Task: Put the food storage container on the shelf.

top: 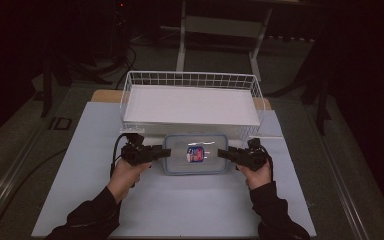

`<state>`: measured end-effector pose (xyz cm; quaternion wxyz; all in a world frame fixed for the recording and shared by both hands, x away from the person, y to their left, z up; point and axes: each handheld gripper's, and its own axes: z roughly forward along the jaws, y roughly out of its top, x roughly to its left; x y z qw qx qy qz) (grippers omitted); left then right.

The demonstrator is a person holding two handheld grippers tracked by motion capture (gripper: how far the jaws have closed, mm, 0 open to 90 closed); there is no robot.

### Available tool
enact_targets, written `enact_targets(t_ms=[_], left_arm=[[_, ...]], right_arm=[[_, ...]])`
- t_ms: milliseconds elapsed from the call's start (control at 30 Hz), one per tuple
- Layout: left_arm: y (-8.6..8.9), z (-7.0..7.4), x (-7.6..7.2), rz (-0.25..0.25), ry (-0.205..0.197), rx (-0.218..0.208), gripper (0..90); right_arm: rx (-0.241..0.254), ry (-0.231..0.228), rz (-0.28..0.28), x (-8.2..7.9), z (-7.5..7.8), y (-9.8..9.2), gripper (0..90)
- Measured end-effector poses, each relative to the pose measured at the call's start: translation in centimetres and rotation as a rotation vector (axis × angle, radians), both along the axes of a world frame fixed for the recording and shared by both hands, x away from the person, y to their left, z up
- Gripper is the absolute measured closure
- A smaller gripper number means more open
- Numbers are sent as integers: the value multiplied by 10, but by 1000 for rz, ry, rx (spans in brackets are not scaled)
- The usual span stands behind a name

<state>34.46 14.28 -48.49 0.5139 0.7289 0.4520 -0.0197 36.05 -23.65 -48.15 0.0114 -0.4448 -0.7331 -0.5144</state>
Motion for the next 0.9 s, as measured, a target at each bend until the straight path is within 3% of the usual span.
enact_targets(t_ms=[233, 267, 300, 467, 600, 900], left_arm=[[-4, -4, 5, 31, -20, -7, 534], [-6, -4, 8, 56, -45, 24, 532], [-6, -5, 10, 13, -64, 6, 529], [-4, -8, 16, 33, -74, 12, 528], [-2, -13, 18, 48, -27, -27, 527], [0, -17, 24, 63, -34, -49, 517]], right_arm=[[15, -34, -27, 7, -9, -1, 463], [14, -38, -29, 9, -12, -1, 459], [18, -39, -31, 10, -12, -1, 459], [18, -48, -43, 14, -13, 0, 453], [11, -51, -47, 14, -13, 2, 454], [34, -37, -72, 18, -16, 3, 435]])
